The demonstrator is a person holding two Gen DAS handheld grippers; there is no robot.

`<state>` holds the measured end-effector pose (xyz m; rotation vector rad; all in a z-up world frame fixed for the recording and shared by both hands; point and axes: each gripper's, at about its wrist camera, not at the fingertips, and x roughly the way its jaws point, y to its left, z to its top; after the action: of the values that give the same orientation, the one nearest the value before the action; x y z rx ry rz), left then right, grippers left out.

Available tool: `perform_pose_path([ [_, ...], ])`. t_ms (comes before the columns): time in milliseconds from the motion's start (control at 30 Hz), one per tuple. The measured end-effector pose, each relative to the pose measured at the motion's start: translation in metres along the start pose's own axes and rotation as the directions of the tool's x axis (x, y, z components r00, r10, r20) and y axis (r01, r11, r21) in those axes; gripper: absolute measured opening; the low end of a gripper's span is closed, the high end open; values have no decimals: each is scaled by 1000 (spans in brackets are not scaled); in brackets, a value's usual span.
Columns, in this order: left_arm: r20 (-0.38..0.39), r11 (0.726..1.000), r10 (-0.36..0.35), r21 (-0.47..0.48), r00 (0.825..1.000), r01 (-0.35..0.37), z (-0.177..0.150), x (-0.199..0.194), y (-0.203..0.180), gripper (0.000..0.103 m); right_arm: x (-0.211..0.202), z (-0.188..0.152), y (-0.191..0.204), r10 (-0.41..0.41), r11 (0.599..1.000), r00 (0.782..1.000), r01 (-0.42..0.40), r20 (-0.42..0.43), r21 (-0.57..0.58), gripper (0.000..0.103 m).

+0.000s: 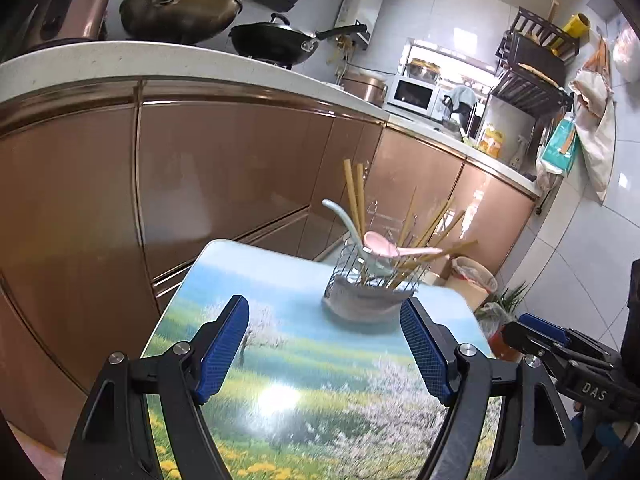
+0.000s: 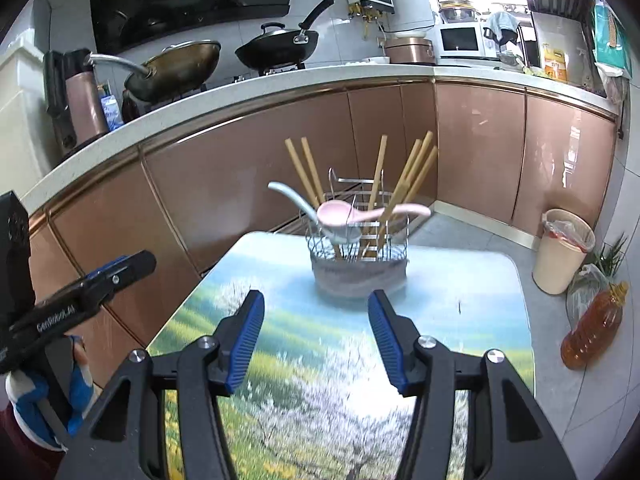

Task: Organize utensils

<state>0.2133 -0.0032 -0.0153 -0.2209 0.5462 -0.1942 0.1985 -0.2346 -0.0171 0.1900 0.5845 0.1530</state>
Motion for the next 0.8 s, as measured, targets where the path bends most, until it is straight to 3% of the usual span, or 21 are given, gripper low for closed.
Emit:
perform_pose_path([
  [400,-45,996,85,30,995,-84,-33,-24,17,78,-22,-40,25,-47,999,999,48,15,-22,57],
  [800,-10,977,170,131,985,-167,-49,-49,3,88,-40,-62,43,-51,998,997,53,57,-39,65],
])
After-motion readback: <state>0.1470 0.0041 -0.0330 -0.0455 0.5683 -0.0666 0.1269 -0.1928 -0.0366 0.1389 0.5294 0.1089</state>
